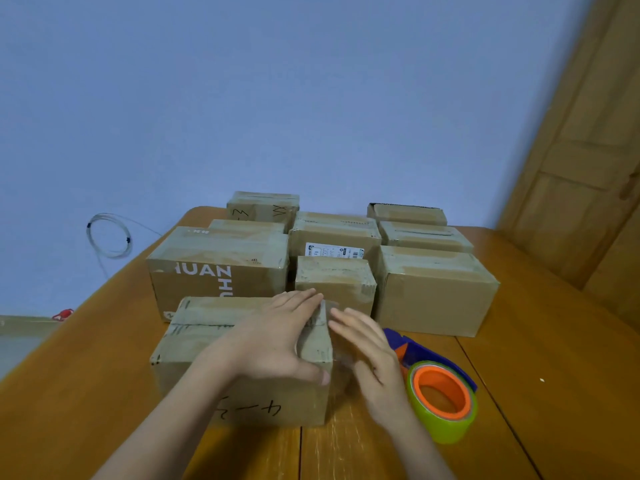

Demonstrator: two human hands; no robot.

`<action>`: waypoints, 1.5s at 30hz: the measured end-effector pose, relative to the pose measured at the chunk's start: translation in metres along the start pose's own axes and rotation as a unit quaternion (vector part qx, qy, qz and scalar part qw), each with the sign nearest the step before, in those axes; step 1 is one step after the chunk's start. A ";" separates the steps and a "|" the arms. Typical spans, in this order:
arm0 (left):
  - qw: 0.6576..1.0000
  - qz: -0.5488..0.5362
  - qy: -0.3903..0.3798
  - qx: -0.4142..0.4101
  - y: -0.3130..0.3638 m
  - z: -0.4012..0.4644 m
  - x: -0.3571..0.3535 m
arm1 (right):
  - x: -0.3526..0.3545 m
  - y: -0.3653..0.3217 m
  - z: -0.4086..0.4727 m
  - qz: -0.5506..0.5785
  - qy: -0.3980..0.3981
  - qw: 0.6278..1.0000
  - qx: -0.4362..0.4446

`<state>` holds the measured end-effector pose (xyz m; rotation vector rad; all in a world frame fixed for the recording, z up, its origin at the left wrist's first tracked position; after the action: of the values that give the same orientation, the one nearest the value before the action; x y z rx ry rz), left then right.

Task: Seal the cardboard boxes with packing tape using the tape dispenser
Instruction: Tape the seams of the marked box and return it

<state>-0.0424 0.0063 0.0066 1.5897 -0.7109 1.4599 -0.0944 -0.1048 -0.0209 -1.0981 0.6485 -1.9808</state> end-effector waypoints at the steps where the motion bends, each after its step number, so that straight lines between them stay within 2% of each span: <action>1: 1.000 -0.016 0.009 0.000 0.000 -0.001 0.001 | -0.002 0.004 -0.002 0.005 -0.004 1.000 -0.006; 6: 0.999 -0.040 0.018 0.004 0.000 -0.001 0.005 | -0.028 0.021 -0.010 0.041 -0.112 0.990 -0.076; 8: 0.999 -0.044 0.018 0.007 -0.001 -0.001 0.006 | -0.037 0.024 -0.015 0.041 -0.132 0.987 -0.078; 10: 0.998 -0.052 0.024 0.006 -0.001 -0.002 0.007 | -0.031 0.026 -0.013 0.030 -0.082 0.994 -0.060; 12: 0.998 -0.061 0.030 0.008 -0.001 -0.002 0.008 | -0.012 0.028 -0.007 0.024 0.022 0.999 -0.038; 15: 0.996 -0.083 0.029 0.010 -0.001 -0.001 0.009 | 0.015 0.030 0.010 0.071 0.131 0.987 -0.055; 17: 0.995 -0.091 0.028 0.015 -0.001 -0.002 0.009 | 0.018 0.021 0.027 0.108 0.132 0.983 -0.072; 22: 0.992 -0.114 0.033 0.028 -0.001 -0.002 0.009 | -0.015 0.035 0.050 0.172 0.034 0.973 -0.152; 26: 0.992 -0.114 0.039 0.025 -0.001 -0.001 0.011 | -0.020 0.041 0.051 0.197 0.021 0.969 -0.149; 29: 0.992 -0.118 0.033 0.032 -0.003 -0.001 0.008 | -0.012 0.041 0.052 0.146 0.081 0.975 -0.148; 32: 0.991 -0.128 0.031 0.034 -0.003 0.000 0.009 | -0.003 0.030 0.049 0.031 0.170 0.981 -0.089; 34: 0.990 -0.132 0.033 0.035 -0.003 0.000 0.011 | -0.003 0.026 0.045 0.012 0.194 0.978 -0.074; 37: 0.990 -0.133 0.033 0.039 -0.003 0.000 0.011 | -0.011 0.031 0.038 0.074 0.165 0.977 -0.114; 41: 0.990 -0.130 0.028 0.039 -0.002 -0.001 0.009 | -0.021 0.030 0.016 0.105 0.079 0.983 -0.125; 44: 0.991 -0.127 0.024 0.038 -0.001 -0.002 0.008 | -0.029 0.038 0.001 0.166 -0.008 0.968 -0.189; 45: 0.991 -0.124 0.024 0.037 -0.001 -0.002 0.009 | -0.026 0.037 -0.001 0.182 -0.011 0.963 -0.200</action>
<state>-0.0409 0.0098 0.0150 1.6292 -0.4190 1.3491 -0.0727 -0.1048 -0.0605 -1.1326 1.1863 -1.5557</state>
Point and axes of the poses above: each hand's wrist, its own z-axis towards the middle knuckle, its own x-axis out of the back of the hand, y = z × x, the point moved 9 cm from there along z, towards the middle knuckle, and after that the axes turned 9 degrees about -x, right-handed, at the moved point
